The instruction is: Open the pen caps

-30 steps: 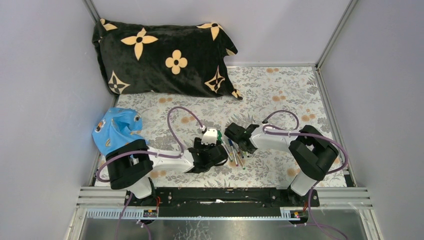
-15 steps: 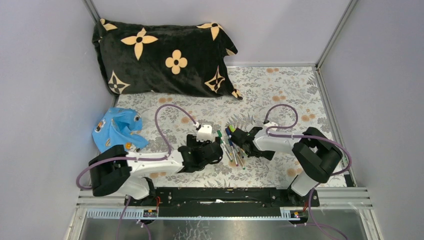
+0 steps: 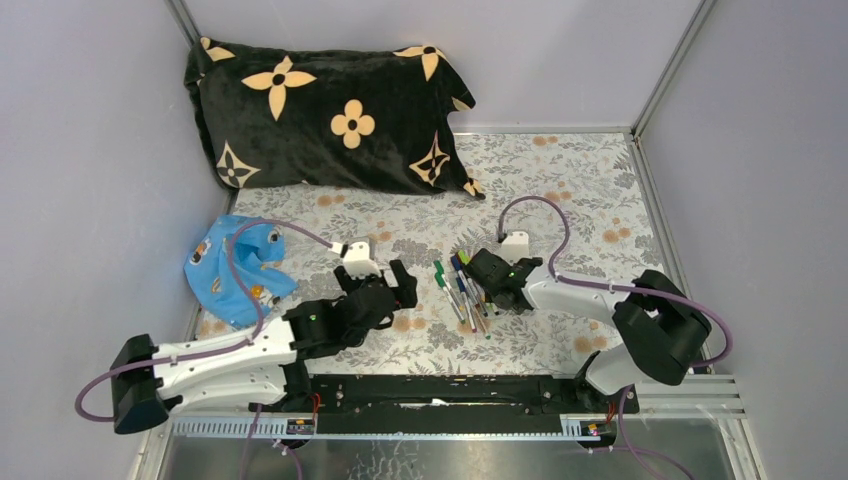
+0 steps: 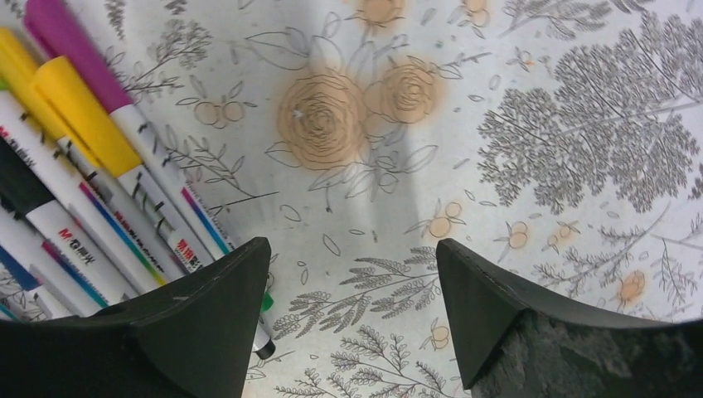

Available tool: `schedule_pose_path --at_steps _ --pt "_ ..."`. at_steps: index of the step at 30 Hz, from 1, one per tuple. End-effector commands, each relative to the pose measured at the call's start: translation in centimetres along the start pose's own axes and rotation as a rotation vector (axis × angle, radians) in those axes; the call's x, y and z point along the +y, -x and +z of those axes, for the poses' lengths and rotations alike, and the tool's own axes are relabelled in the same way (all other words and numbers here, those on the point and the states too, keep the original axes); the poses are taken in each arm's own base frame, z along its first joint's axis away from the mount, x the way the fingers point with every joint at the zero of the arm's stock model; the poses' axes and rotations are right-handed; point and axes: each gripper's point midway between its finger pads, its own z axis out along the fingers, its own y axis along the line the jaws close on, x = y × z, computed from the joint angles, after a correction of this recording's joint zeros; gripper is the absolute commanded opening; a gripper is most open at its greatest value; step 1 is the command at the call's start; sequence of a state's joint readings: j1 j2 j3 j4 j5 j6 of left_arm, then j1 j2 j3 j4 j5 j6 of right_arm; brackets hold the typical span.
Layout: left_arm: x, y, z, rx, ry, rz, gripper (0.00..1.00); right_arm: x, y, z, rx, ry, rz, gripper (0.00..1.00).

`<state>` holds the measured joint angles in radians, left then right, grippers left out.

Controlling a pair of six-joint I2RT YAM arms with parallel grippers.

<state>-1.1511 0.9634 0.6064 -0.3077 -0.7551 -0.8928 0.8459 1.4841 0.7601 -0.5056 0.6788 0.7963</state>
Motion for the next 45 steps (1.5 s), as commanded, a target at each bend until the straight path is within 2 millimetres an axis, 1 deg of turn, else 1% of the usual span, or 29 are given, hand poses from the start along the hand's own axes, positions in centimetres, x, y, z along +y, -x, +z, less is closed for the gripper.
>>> schedule_pose_path --at_steps 1,6,9,17,22,25,33,36,45 --pt "1.7 1.1 -0.6 -0.068 0.027 -0.071 0.98 1.6 0.8 0.2 -0.005 0.07 -0.118 0.8" --pt "1.7 1.1 -0.6 -0.063 0.037 -0.067 0.99 2.7 0.8 0.5 0.012 0.099 -0.155 0.78" --pt "1.6 1.2 -0.5 -0.061 0.044 -0.057 0.99 3.0 1.0 0.5 0.016 0.104 -0.16 0.77" --pt "1.6 1.3 -0.4 -0.068 0.046 -0.053 0.98 2.1 3.3 -0.8 -0.043 0.09 -0.123 0.77" --pt "1.7 1.0 -0.4 -0.061 0.047 -0.051 0.98 2.3 4.1 -1.5 -0.054 0.106 -0.112 0.77" --pt "1.8 0.9 -0.4 -0.06 0.047 -0.057 0.98 2.7 4.1 -1.5 -0.047 0.127 -0.11 0.77" --pt "1.7 0.9 -0.3 -0.058 0.048 -0.058 0.98 4.0 3.2 -0.7 0.0 0.192 -0.107 0.76" --pt "1.7 0.9 -0.3 -0.059 0.05 -0.059 0.99 4.5 3.2 -0.5 0.008 0.214 -0.106 0.75" --pt "1.9 0.5 -0.2 -0.051 0.054 -0.067 0.98 4.6 2.8 0.2 0.036 0.227 -0.106 0.75"
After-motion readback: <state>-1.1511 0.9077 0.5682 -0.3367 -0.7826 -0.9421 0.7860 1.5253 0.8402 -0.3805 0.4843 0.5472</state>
